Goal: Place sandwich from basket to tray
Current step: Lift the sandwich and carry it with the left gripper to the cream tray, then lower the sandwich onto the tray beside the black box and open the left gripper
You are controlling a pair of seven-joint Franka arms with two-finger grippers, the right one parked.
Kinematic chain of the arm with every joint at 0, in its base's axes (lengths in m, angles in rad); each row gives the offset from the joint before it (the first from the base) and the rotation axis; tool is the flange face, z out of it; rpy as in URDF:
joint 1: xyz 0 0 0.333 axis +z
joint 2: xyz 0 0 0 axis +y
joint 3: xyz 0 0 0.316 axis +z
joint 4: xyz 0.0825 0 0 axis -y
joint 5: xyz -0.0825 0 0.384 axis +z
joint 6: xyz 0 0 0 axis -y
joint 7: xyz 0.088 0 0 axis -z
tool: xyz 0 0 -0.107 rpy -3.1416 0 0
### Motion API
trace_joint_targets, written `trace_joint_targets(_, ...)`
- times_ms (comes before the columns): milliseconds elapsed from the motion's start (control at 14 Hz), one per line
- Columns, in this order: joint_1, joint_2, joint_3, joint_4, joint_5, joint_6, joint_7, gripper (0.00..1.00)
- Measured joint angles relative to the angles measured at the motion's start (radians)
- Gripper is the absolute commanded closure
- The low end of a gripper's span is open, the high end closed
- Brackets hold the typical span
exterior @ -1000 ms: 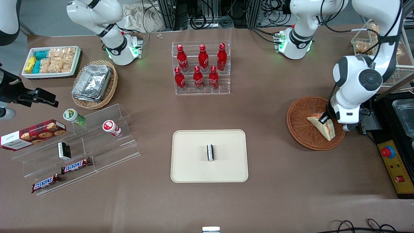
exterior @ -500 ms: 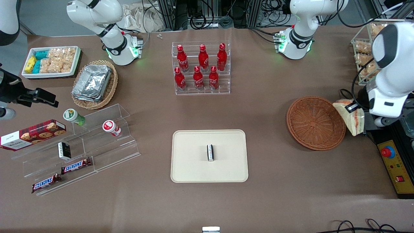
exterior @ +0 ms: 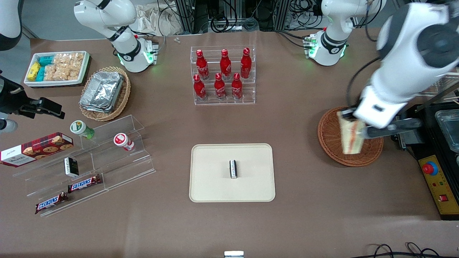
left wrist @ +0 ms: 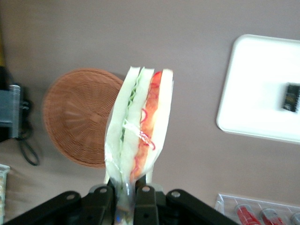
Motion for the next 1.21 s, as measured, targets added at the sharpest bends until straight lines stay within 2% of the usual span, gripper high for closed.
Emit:
trace_joint_targets(143, -0.032, 0.084, -0.057, 0.004, 0.000, 0.035, -0.060, 1.00)
trace_joint_targets(500, -0.153, 0.327, -0.065, 0.006, 0.012, 0.279, -0.162, 1.00)
trace_joint_targets(857, -0.202, 0.517, -0.065, 0.022, 0.131, 0.488, -0.267, 1.00)
trace_joint_targets(1214, -0.207, 0.615, -0.063, 0.102, 0.171, 0.543, -0.303, 1.00)
